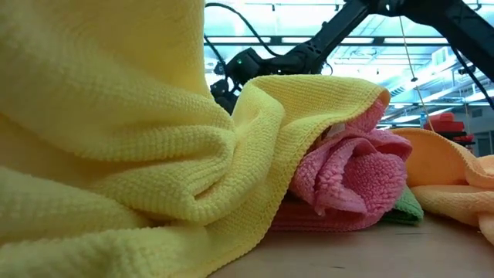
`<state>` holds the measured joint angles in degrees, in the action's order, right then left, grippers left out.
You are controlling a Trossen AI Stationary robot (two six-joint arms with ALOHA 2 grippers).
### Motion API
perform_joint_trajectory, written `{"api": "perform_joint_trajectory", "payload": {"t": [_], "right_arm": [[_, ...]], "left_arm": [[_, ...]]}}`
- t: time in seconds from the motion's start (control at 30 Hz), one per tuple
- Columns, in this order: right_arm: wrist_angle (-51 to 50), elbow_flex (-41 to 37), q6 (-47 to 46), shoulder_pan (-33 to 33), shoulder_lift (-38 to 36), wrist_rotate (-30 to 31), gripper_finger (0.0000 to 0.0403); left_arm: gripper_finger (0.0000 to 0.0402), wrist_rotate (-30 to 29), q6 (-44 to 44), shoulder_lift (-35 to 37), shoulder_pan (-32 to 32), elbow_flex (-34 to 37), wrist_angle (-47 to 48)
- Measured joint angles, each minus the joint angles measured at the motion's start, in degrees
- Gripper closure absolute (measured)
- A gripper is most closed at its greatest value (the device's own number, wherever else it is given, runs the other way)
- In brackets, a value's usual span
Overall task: Fold microfiber towels
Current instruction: Put the folded orange microfiber towel into the transparent bin
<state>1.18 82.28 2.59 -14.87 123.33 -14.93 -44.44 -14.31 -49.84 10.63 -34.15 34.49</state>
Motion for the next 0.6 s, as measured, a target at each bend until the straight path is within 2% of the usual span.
{"api": "perform_joint_trajectory", "payload": {"t": [0.27, 0.6], "right_arm": [[-2.1, 0.3, -3.8, 1.7, 2.3, 0.2, 0.0358], [-3.2, 0.0, -2.6, 1.5, -2.9, 3.4, 0.0358]], "left_arm": [[0.0373, 0.0, 0.0, 0.0, 0.0, 0.0, -0.1], [0.0366, 0.0, 0.0, 0.0, 0.0, 0.0, 0.0]]}}
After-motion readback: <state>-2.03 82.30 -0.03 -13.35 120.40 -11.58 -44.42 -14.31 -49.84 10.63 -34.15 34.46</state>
